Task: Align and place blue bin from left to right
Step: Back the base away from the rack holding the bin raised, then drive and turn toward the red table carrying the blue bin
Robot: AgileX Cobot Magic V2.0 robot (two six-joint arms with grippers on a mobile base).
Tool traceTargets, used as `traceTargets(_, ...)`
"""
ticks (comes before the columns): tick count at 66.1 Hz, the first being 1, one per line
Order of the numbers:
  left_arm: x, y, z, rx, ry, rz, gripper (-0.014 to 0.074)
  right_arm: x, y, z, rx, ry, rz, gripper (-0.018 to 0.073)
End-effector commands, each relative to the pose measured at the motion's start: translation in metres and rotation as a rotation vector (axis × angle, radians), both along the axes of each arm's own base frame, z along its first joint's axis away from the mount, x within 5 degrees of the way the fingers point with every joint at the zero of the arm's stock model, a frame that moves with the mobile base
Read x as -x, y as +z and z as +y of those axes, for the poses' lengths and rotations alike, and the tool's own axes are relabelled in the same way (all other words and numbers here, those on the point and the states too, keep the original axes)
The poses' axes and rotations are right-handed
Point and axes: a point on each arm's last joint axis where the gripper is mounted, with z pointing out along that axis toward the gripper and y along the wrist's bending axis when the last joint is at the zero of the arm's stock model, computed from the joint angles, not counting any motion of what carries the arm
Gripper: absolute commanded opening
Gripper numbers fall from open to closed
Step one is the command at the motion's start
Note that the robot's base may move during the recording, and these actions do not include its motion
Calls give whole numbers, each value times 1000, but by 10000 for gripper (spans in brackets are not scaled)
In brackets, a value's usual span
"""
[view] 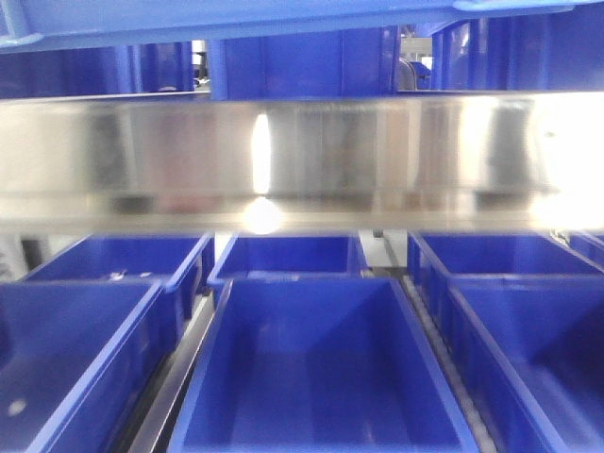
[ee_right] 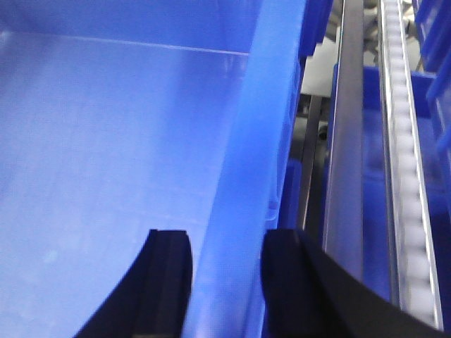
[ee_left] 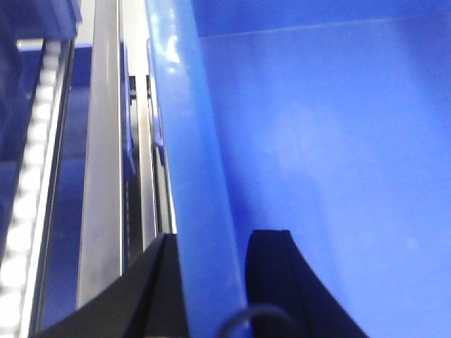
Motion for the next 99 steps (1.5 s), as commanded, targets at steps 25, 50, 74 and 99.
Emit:
traceTargets(25, 10, 20, -5, 67, -43, -102, -111, -2, 14, -5, -22, -33, -121, -70)
traceTargets(50, 10, 20, -5, 67, -43, -102, -111, -2, 14, -5, -22, -33, -121, -70)
traceTargets(74, 10, 20, -5, 68, -44, -102, -111, -2, 14, -5, -22, -33, -121, -70)
traceTargets(99, 10, 20, -5, 68, -44, -102, -111, -2, 14, -5, -22, -33, -121, -70)
